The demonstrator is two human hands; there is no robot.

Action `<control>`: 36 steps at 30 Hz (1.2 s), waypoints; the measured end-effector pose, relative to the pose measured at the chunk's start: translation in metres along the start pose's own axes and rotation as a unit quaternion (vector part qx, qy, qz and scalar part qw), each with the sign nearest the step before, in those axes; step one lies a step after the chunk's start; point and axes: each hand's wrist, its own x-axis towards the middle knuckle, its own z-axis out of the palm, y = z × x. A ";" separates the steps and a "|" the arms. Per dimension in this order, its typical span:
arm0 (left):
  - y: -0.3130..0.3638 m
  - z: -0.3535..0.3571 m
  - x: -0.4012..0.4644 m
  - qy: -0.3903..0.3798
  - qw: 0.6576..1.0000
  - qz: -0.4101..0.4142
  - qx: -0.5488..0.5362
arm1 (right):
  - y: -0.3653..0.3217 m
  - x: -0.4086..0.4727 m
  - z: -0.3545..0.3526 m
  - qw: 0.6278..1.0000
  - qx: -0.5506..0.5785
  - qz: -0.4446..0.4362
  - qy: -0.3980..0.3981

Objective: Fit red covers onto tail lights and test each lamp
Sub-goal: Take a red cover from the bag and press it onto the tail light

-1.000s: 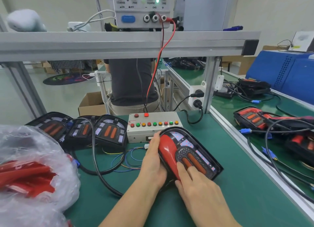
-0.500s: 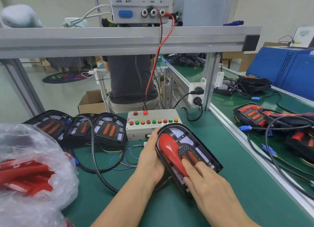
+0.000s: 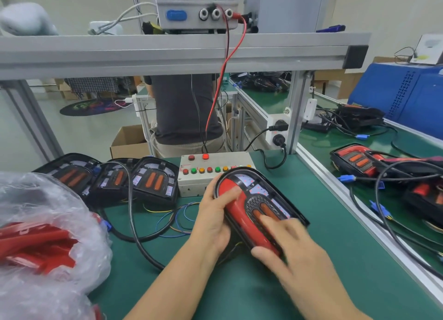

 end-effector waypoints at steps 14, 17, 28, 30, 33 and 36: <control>0.016 0.003 -0.016 -0.030 0.999 0.014 0.036 | -0.003 0.004 0.010 0.676 0.627 0.355 -0.158; 0.016 0.001 -0.017 -0.038 0.998 0.006 0.046 | -0.002 0.002 0.008 0.683 0.615 0.353 -0.176; 0.009 -0.001 -0.014 0.026 0.998 -0.028 0.040 | -0.009 0.001 0.005 0.740 0.555 0.346 -0.155; 0.007 -0.002 -0.012 0.033 0.998 -0.031 0.045 | -0.010 0.001 0.005 0.747 0.547 0.350 -0.146; 0.006 -0.002 -0.008 0.046 0.996 -0.040 0.060 | -0.011 -0.002 0.011 0.756 0.528 0.365 -0.127; 0.006 0.004 -0.008 0.052 0.992 -0.057 0.102 | -0.011 -0.003 0.015 0.751 0.526 0.380 -0.121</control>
